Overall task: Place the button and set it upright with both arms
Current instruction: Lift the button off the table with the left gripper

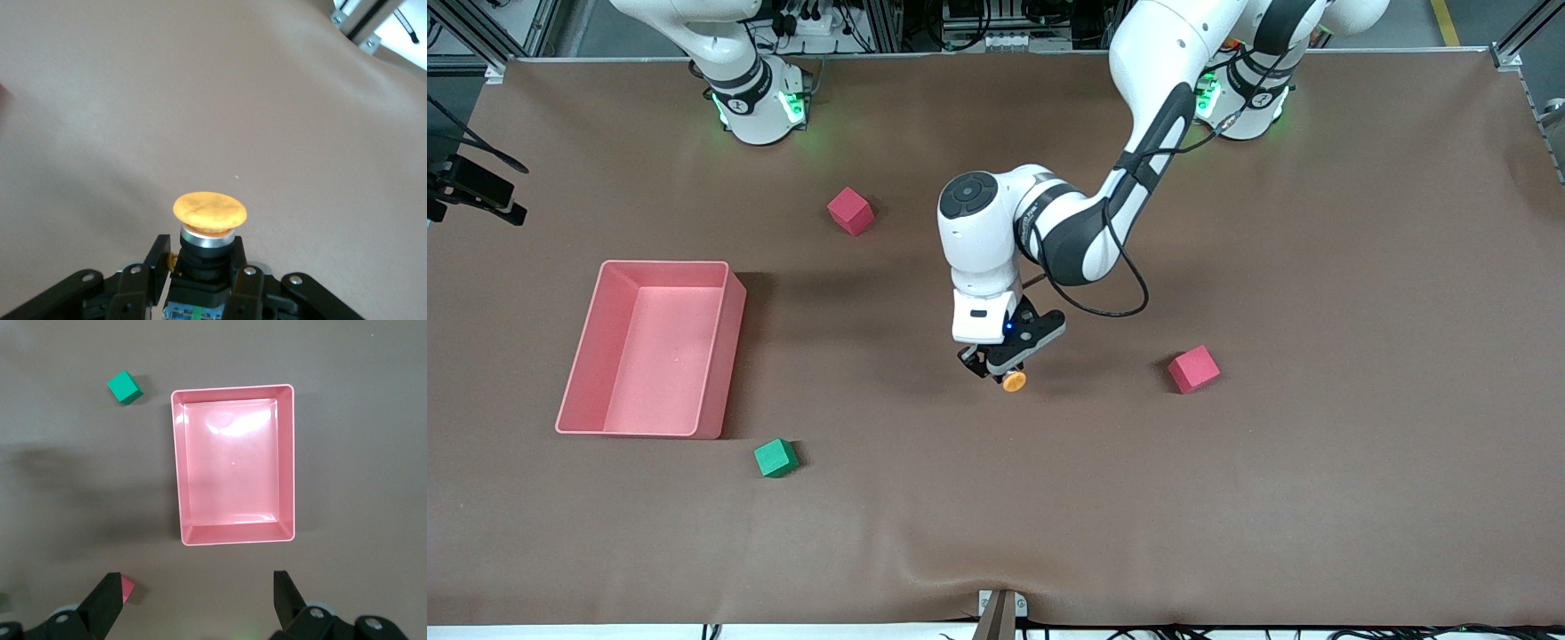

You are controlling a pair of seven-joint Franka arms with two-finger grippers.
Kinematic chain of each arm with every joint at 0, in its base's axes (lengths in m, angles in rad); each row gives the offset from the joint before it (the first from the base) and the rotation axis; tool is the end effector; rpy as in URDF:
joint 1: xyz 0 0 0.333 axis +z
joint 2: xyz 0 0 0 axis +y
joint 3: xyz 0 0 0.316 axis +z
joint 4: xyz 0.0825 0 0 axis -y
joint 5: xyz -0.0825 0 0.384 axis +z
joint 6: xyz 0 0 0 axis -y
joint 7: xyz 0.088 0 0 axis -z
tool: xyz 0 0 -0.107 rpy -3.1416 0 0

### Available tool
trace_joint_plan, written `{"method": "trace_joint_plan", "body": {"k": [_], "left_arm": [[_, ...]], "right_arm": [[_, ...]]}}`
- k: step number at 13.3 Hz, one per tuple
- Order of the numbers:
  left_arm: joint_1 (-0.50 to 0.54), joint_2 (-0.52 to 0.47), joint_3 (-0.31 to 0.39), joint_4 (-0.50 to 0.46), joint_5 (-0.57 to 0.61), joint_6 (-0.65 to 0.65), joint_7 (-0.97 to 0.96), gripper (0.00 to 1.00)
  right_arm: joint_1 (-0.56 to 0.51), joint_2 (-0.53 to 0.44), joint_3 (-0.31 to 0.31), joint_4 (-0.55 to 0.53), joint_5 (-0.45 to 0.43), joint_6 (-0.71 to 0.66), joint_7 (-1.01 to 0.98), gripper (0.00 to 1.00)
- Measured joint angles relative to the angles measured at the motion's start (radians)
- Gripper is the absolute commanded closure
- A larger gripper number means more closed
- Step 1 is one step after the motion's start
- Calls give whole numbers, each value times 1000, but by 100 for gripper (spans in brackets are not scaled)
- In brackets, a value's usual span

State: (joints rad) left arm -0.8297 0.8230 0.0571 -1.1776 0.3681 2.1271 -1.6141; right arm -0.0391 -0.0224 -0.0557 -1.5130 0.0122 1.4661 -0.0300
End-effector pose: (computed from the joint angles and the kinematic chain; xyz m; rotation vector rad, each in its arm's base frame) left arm 0.5558 -0.5379 0.3114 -2.9086 -0.9704 -0.5980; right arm 0.5346 -0.0498 0.6546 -3.1249 0.0995 0.0370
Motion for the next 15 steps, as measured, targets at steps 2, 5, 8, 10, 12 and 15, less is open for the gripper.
{"method": "trace_joint_plan", "body": {"k": [2,5,8,10,12,15], "left_arm": [[-2,-4,0,0,78,-35,-63,100],[-3,-8,1,-1,150,-53,-108,100],[-21,-8,1,-6,306,-85,-259,100],[-47,-8,2,-7,349,-155,-296,100],[-75,-8,2,-12,460,-212,-378,100],[-112,-8,2,-30,532,-247,-515,100]], "right_arm": [[8,0,2,0,0,2,1,0],[9,1,2,0,0,3,1,0],[9,1,2,0,0,3,1,0],[9,1,2,0,0,3,1,0],[9,1,2,0,0,3,1,0],[9,1,2,0,0,3,1,0]]}}
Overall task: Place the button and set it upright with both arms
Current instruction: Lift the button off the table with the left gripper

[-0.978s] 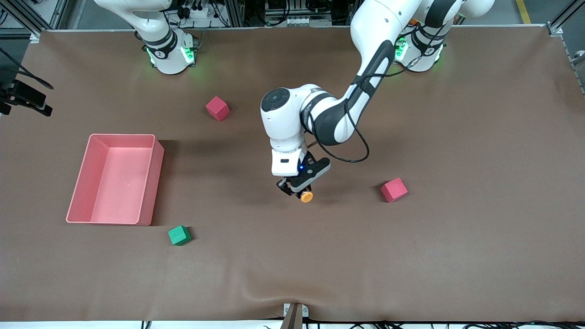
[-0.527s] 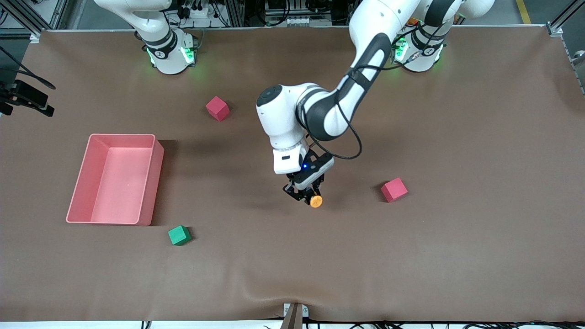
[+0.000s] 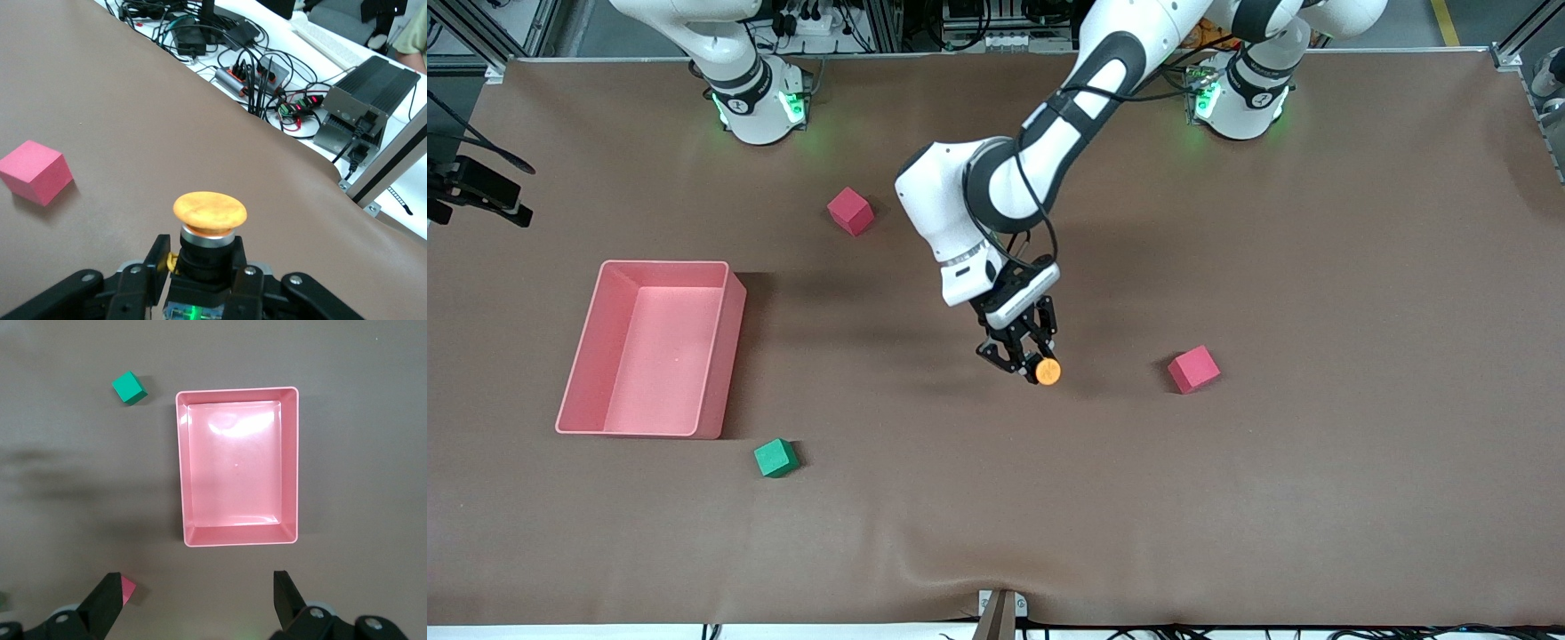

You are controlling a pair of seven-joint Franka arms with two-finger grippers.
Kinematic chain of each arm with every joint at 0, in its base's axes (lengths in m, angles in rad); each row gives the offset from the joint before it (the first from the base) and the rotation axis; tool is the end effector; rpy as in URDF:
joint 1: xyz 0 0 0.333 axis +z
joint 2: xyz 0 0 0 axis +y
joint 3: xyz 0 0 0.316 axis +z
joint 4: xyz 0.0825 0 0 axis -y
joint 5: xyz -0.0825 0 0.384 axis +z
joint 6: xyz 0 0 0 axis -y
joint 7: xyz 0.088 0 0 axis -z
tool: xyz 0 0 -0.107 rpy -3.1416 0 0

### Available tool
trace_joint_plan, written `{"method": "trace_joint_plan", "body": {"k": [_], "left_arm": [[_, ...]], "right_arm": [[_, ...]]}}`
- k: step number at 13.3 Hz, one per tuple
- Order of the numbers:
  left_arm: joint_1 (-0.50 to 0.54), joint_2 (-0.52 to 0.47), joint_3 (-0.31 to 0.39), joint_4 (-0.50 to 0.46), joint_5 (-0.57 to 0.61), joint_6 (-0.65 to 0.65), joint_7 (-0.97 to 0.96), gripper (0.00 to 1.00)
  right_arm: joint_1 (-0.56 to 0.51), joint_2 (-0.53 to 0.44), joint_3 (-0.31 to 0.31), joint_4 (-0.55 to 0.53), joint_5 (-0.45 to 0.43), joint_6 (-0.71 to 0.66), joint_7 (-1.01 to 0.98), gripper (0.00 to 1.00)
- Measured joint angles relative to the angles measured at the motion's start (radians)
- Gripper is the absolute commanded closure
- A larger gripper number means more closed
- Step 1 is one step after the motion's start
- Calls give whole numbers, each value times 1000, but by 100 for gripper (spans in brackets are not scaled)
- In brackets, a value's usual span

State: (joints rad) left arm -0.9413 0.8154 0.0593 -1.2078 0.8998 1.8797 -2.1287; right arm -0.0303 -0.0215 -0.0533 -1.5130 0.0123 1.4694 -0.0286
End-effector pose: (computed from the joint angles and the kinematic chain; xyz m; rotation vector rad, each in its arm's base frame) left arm 0.5144 -0.5523 0.3062 -2.4334 -1.1339 -1.2439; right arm 0.5358 -0.0438 0.6544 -3.1257 0.0842 0.0334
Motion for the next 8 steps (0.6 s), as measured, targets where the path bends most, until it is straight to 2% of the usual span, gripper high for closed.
{"method": "trace_joint_plan", "body": {"k": [4,8], "left_arm": [[-47,28,-2,-36,159,-11,-161,100],[-155,126,-1,-48,227,-205,-186,100]], "right_arm": [[0,1,0,0,0,0,0,0],[-1,3,-5,0,0,0,2,0]]}}
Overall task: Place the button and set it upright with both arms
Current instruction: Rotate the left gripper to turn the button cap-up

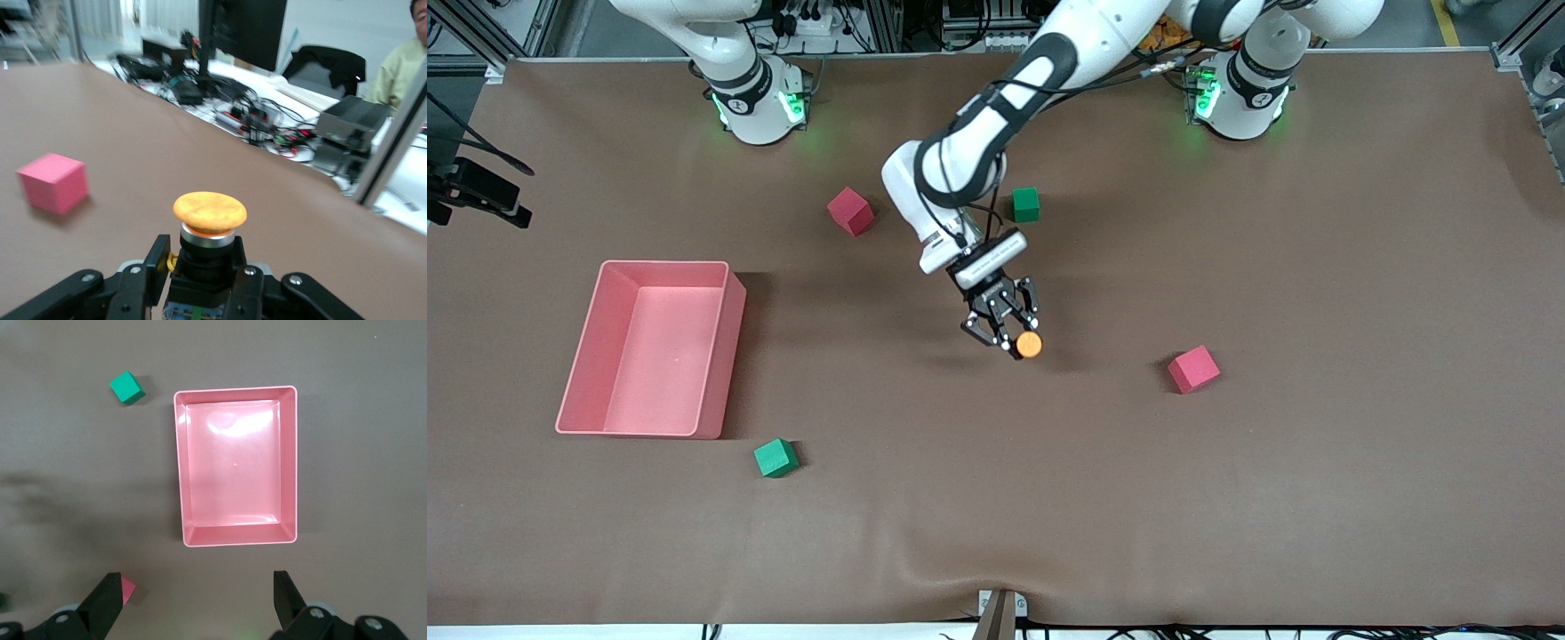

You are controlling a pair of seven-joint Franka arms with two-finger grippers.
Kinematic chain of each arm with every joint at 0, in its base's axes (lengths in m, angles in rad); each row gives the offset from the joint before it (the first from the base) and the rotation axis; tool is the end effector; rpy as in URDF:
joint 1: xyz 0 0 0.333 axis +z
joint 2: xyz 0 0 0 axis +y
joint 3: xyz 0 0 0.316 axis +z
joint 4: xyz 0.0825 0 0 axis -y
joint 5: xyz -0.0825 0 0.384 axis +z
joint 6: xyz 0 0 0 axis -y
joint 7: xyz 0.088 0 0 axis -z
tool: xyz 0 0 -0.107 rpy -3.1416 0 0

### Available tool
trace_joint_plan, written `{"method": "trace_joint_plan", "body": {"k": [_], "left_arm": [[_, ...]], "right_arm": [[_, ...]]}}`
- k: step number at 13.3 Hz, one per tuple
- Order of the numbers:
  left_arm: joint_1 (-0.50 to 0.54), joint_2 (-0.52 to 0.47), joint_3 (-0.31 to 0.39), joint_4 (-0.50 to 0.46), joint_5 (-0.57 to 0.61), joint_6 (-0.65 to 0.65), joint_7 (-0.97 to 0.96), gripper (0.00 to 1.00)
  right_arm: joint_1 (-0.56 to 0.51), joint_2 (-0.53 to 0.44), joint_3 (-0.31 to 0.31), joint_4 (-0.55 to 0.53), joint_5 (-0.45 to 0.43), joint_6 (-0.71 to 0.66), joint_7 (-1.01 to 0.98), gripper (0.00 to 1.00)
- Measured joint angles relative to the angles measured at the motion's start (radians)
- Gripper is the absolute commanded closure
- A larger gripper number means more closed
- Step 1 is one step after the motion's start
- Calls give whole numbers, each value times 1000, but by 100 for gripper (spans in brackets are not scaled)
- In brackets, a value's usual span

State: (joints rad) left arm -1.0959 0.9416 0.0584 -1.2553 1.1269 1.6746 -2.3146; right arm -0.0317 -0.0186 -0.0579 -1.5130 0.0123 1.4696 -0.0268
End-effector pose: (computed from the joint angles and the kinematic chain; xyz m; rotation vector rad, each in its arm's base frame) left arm 0.4326 -0.5820 0.2073 -2.1727 -0.9195 -1.5443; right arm 0.5365 -0.0471 0.6529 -3.1251 0.0964 0.0375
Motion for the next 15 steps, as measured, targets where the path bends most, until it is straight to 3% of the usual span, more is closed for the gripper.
{"method": "trace_joint_plan", "body": {"k": [4,15], "left_arm": [[-46,99,4,-5,22,-56,-12,100],[-63,176,9,-7,49,-57,-184,100]], "right_arm": [[1,0,0,0,0,0,0,0],[2,0,2,0,0,0,0,0]]}}
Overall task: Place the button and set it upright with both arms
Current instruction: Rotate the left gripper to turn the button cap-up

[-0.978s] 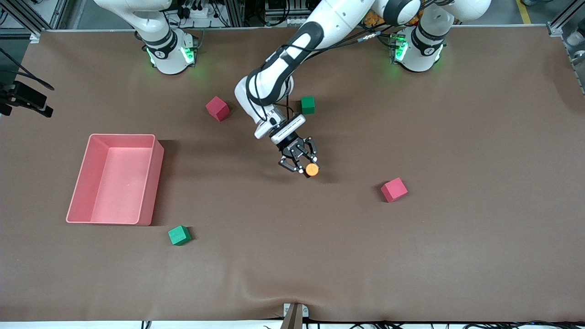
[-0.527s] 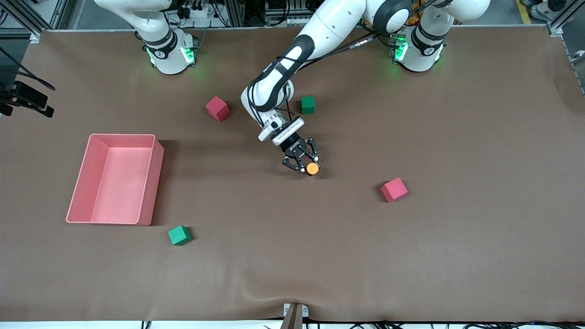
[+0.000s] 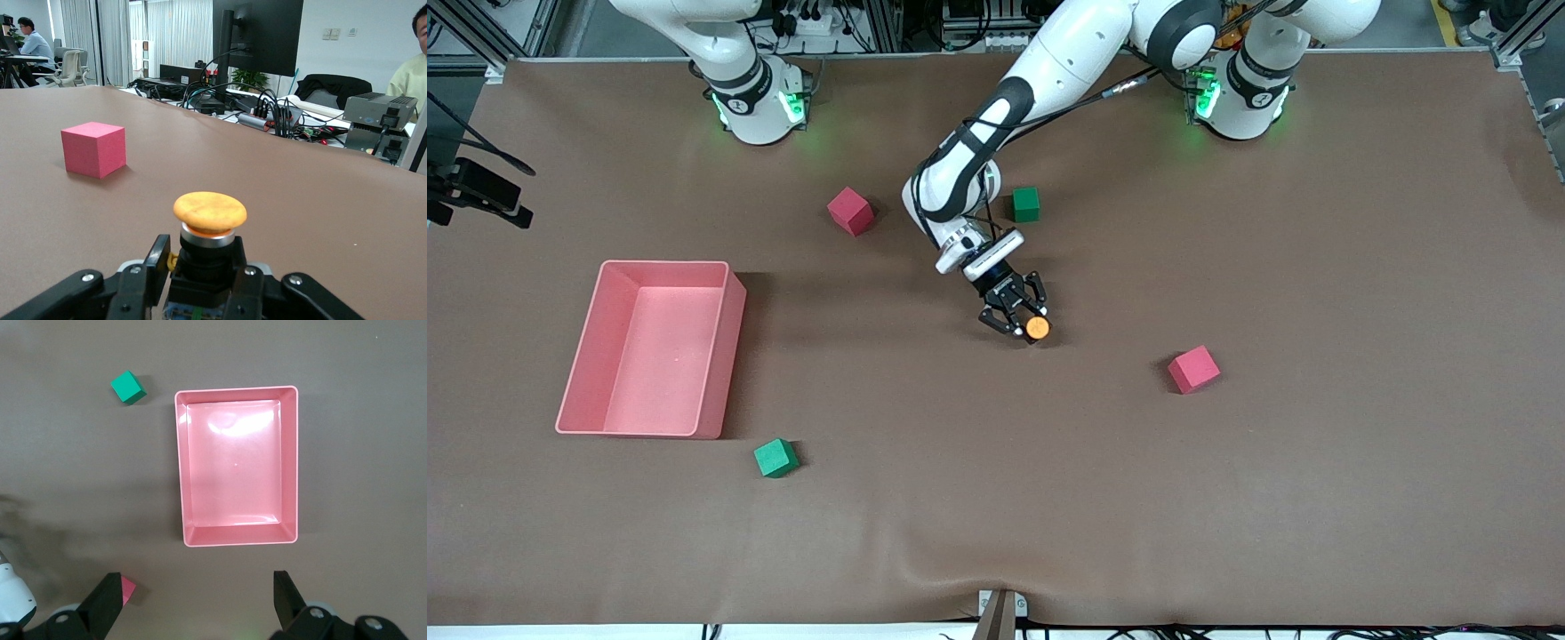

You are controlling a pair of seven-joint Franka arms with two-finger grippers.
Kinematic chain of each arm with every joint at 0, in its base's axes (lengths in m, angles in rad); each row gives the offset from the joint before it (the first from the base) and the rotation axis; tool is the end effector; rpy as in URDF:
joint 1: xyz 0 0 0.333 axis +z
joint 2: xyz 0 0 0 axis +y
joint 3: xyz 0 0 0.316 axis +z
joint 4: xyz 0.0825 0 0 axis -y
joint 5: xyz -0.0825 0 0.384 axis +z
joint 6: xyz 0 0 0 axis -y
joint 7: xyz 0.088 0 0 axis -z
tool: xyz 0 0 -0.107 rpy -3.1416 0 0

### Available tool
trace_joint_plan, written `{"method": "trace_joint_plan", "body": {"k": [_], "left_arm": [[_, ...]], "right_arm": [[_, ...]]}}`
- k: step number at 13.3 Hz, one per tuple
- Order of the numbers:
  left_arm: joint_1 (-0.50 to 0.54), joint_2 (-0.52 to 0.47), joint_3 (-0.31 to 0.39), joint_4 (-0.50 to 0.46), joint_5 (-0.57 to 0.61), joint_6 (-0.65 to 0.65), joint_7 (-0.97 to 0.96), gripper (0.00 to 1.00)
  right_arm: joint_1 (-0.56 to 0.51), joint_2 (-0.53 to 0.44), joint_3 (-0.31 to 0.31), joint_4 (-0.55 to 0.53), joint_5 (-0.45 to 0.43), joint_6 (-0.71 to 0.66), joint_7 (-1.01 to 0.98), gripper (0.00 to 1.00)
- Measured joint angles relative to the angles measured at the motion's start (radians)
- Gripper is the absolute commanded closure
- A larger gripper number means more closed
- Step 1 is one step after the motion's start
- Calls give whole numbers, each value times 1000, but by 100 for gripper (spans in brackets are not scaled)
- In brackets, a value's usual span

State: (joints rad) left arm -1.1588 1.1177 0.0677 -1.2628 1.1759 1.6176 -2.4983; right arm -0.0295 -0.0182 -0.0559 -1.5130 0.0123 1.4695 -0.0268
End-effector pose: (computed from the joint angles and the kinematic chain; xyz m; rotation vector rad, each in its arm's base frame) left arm 0.3903 -0.5682 0.0883 -2.0507 -0.8692 -1.6630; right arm 0.5368 -0.0448 0.6527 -3.1254 0.0899 0.0384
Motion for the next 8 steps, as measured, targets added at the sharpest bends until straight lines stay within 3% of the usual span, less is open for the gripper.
{"method": "trace_joint_plan", "body": {"k": [4,5,6,7,8], "left_arm": [[-4,25,1,-1,2,0,-7,100],[-5,26,2,-1,3,-1,-8,68],[-6,26,2,-1,3,-2,-8,25],[-6,26,2,-1,3,-2,-8,0],[-6,26,2,-1,3,-2,-8,0]], "right_arm": [[0,0,0,0,0,0,0,0],[0,0,0,0,0,0,0,0],[0,2,0,0,0,0,0,0],[0,4,0,0,0,0,0,0],[0,6,0,0,0,0,0,0]]}}
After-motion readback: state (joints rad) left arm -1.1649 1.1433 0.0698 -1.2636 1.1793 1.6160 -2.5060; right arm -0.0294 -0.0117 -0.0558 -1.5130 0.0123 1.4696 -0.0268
